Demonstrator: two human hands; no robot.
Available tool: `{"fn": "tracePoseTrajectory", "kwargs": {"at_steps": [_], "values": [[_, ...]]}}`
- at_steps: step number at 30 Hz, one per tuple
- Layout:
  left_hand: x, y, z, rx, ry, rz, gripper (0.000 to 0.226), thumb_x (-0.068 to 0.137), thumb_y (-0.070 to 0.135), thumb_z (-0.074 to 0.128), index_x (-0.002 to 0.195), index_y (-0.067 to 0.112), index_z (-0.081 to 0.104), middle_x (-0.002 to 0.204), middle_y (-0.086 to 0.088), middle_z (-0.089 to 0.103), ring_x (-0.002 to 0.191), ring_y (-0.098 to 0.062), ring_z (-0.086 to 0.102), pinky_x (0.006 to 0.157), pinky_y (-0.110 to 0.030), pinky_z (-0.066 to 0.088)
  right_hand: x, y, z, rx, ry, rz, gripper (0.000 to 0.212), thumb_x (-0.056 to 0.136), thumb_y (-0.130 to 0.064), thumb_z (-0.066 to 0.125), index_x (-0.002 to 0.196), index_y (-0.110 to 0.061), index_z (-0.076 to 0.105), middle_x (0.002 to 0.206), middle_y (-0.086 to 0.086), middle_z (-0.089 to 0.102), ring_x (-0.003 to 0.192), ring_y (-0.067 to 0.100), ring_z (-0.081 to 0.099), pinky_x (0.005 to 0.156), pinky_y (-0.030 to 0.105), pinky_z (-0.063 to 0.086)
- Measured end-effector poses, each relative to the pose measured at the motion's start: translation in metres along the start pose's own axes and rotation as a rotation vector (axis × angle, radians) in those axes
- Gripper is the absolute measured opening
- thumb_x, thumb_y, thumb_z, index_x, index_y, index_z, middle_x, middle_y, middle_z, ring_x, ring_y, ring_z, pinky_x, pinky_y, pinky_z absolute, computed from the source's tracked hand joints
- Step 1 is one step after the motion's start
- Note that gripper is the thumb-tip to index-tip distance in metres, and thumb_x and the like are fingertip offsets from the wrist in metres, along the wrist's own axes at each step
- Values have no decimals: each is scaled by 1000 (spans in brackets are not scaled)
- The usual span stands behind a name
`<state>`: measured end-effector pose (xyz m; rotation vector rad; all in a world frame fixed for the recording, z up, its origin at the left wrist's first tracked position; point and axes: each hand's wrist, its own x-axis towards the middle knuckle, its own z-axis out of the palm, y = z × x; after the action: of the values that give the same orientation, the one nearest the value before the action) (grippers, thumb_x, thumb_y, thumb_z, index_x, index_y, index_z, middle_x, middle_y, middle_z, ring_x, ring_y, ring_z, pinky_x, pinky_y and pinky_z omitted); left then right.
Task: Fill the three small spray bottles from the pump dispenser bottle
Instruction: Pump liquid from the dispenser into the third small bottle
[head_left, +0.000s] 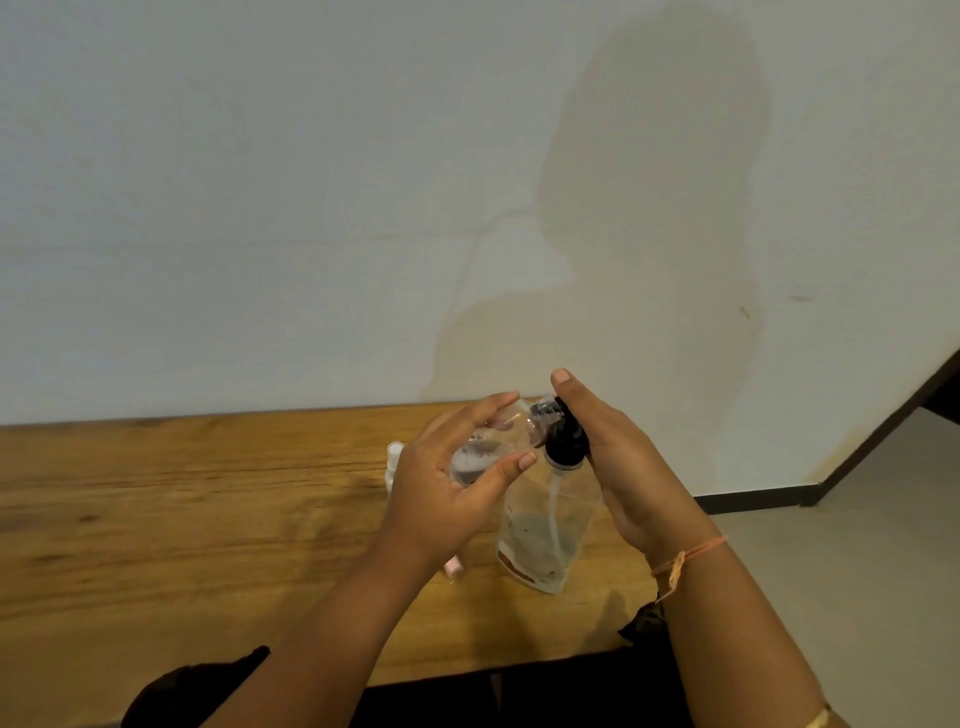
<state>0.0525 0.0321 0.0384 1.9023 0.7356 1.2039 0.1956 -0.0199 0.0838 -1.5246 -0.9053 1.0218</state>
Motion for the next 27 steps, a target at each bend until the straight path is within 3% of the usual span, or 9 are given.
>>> {"fn": "tracePoseTrajectory", "kwargs": {"at_steps": [2,5,9,15,21,24,27], "values": [[0,2,0,-9,-9,3,49,73,47,65,119,34,59,105,11,67,105,3,58,87,-4,40,0,-1,-1,69,-15,3,36,91,-49,46,87,-22,69,88,-5,73,96,9,62,89,26,42],[-1,1,1,-18,-18,2,47,73,44,66,118,33,59,105,7,67,104,3,58,86,-4,40,3,-2,-3,49,-13,-11,35,93,-43,47,97,-14,67,91,1,73,97,17,63,97,34,43],[-4,-2,0,-8,-22,-35,48,72,47,66,119,37,59,105,9,66,104,-1,59,87,-8,43,4,-3,0,-36,8,-32,37,96,-39,43,102,-10,63,85,0,70,83,9,63,81,26,46],[4,6,-6,-30,-26,-30,48,71,36,77,114,37,58,107,14,68,105,4,60,85,-8,45,-2,-2,5,-43,64,-18,46,90,-55,42,101,-16,65,91,-2,69,87,8,60,68,20,40],[8,13,-8,-48,-54,-86,50,60,40,75,108,43,59,106,15,68,103,9,59,82,-4,44,-2,-3,4,11,102,-4,35,87,-53,49,93,-24,66,92,-6,67,90,3,59,75,21,45],[9,13,-9,-54,-60,-94,51,59,39,76,108,41,61,104,13,69,104,7,59,83,-5,43,-3,-4,3,-52,121,31,28,84,-58,48,85,-32,57,93,-11,57,86,6,53,76,23,40],[9,15,-12,-76,-67,-105,51,58,36,78,106,39,62,103,14,69,101,7,61,80,-4,44,-6,-3,-1,-34,57,50,45,83,-61,45,117,-35,54,117,-8,49,104,5,38,90,28,28]]}}
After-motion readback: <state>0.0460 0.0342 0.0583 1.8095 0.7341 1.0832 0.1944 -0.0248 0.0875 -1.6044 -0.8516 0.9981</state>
